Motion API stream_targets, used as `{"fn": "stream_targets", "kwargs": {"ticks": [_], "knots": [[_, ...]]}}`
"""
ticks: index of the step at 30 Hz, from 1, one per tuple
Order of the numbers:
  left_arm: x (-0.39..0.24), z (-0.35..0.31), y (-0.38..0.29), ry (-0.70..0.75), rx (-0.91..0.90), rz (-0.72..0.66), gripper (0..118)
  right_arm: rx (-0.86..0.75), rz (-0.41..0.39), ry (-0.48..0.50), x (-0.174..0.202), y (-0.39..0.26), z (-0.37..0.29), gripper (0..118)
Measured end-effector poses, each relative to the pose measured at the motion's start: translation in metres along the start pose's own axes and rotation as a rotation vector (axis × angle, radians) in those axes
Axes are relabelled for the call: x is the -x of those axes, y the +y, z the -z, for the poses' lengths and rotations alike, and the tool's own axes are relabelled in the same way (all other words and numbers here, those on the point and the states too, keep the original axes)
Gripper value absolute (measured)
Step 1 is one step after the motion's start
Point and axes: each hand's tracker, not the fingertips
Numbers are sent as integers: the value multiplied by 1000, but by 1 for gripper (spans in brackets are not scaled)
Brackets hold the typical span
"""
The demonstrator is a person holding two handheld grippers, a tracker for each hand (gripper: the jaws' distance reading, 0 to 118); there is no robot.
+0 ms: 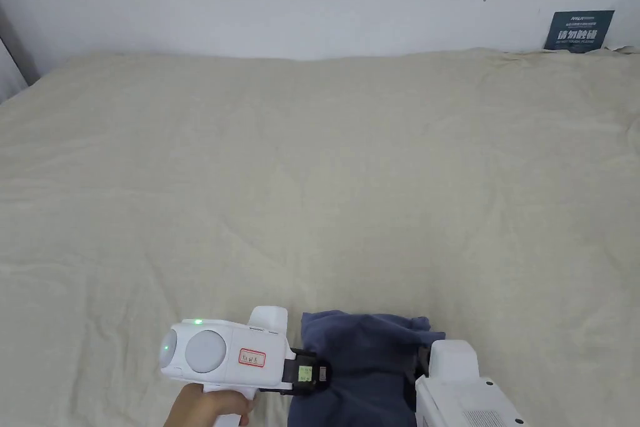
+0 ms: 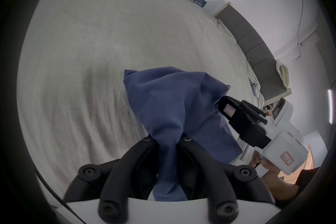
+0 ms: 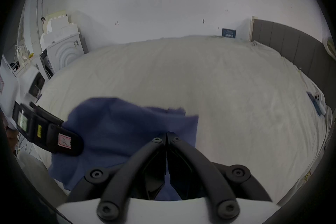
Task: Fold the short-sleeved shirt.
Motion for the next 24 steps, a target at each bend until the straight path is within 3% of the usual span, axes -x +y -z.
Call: {"fn": "stream_targets", "kwargs": {"ticks": [9,24], "knots": [[10,-45,20,35,-67,39,16,-200,-55,-14,-18,64,-43,0],[136,-187,56,408,-138,0,16,-346,-62,-45,-34,116,-74,0]]}}
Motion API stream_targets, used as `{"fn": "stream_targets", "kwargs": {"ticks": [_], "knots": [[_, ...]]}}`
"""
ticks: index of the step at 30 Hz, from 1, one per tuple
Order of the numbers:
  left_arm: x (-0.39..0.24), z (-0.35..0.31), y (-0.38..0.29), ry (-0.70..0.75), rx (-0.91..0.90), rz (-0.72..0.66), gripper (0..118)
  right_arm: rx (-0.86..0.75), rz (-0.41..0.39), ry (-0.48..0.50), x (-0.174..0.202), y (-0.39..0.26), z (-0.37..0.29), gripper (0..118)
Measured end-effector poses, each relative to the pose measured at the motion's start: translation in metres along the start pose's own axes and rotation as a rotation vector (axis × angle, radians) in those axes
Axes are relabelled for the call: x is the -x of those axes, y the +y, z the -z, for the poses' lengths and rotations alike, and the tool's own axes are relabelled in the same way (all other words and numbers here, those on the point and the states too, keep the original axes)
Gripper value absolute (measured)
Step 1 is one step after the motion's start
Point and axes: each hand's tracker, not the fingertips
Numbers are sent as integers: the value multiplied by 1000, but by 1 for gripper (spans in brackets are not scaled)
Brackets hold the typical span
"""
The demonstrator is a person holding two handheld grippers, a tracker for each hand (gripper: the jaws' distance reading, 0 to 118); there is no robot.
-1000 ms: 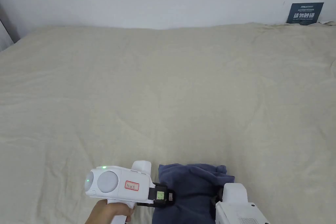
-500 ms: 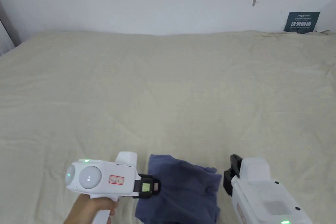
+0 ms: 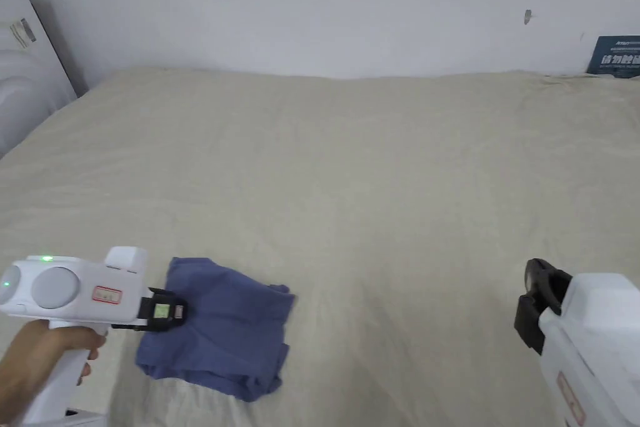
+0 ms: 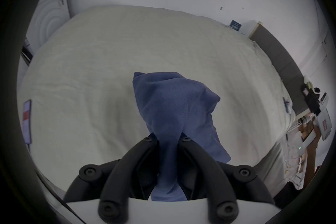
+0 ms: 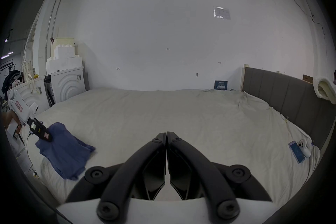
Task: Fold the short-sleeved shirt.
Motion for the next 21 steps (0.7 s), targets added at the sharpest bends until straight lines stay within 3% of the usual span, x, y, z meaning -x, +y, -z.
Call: {"fn": "stream_targets", "kwargs": {"ticks": [7,16,18,19,21], "knots": [[66,-17,4,145,31,-47,16,-51,-11,-24,-3,22,-8,0],[105,0,4,288,109,-111,17,-73,-7,-62,-7,33,-10,0],[100,7,3,289,117,-78,27,-71,-3,-66,-8,34,-10,0],[98,12,2,307,125,-67,39,-68,-1,-69,-8,34,-10,0],[97,19,2,375,162,-78,42,-63,-1,-73,-9,34,-10,0]]}}
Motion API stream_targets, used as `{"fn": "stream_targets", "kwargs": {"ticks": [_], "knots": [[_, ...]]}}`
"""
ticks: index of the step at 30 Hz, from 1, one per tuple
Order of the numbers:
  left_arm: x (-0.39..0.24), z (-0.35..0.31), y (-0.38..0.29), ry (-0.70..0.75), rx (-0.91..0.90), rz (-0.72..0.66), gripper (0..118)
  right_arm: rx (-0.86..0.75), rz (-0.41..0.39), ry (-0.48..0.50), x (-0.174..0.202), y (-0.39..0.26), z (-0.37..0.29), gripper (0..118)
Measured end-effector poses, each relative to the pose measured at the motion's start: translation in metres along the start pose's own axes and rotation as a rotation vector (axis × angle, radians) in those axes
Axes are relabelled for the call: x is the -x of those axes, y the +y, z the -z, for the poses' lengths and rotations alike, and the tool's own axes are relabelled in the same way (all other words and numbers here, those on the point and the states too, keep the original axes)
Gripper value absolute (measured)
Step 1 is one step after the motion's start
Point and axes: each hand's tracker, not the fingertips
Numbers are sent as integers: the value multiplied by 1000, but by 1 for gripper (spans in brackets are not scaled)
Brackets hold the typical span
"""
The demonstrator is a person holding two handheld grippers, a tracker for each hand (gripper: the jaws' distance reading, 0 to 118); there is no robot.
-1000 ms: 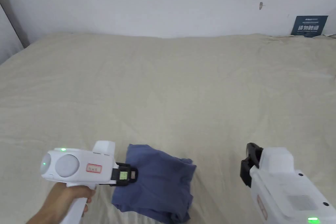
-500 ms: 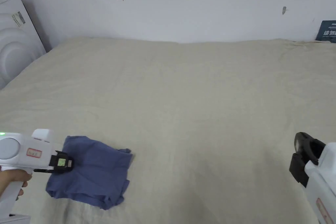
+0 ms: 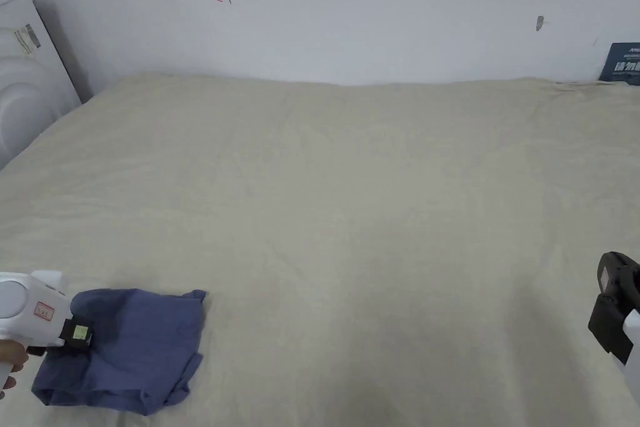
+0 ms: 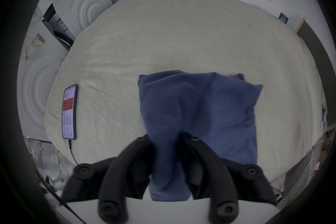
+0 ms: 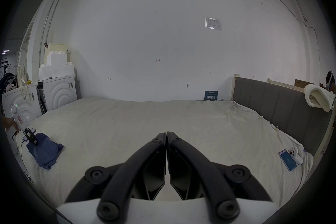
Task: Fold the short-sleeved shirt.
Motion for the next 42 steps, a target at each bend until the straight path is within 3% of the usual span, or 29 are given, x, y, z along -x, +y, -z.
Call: {"fn": "stream_targets", "kwargs": {"ticks": [1,5,7,12,24,28,34,42], "knots": [[-1,2,0,18,-6,-2,51,3,1,-4,-2,-1,0,0],[1,-3,0,50,-43,-57,101,2,9,-5,-6,-1,-2,0],[3,-7,-1,67,-80,-70,110,2,10,-2,-6,0,-3,0],[0,-21,-1,67,-116,-62,110,-8,12,5,-8,3,-6,0],[-33,-122,-6,192,-687,-84,110,-69,9,6,-19,23,-15,1],[-51,-160,-17,112,-880,-142,118,-91,9,9,-23,28,-16,1],[-86,-199,-33,95,-1073,-73,118,-119,8,13,-29,33,-15,0],[-123,-212,-51,45,-1190,-78,118,-144,11,12,-30,41,-19,1]]}}
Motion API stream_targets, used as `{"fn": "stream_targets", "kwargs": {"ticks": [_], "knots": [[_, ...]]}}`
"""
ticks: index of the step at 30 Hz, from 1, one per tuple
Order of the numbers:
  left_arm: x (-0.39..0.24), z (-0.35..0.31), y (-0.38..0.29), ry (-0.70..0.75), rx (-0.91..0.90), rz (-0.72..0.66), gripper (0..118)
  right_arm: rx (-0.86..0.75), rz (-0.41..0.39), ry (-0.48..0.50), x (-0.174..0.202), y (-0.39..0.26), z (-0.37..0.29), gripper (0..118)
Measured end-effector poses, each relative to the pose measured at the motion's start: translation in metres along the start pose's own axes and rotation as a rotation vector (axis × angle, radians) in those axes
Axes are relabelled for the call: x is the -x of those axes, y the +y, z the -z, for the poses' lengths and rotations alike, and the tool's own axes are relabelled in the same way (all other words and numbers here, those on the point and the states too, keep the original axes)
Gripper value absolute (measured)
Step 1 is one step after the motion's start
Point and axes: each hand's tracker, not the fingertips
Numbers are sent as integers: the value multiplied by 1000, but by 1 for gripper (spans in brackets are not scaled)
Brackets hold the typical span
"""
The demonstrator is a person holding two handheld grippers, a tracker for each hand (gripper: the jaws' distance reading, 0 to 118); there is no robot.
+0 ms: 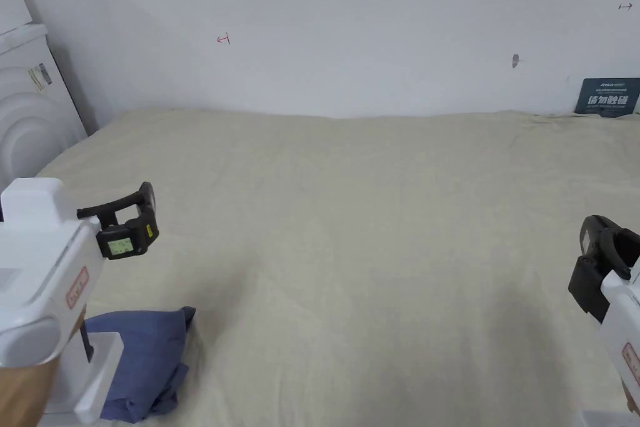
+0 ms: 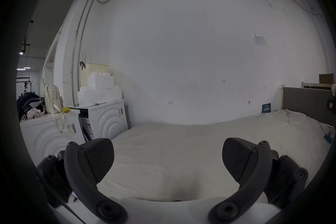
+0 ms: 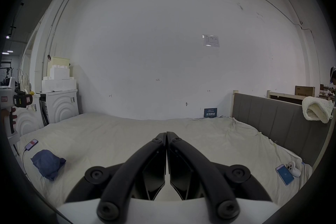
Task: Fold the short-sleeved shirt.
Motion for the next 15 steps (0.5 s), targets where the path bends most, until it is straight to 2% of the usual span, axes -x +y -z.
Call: {"fn": "stream_targets", "kwargs": {"ticks": [10,12,15], "knots": [[-42,-10,-24,-37,-76,-10,117,-7,1,-9,0,2,-2,1],[-50,-13,-29,-60,-80,-3,107,-5,3,-8,2,3,-3,1],[-67,-19,-33,-61,-97,23,72,-4,8,-8,3,4,-4,1]]}}
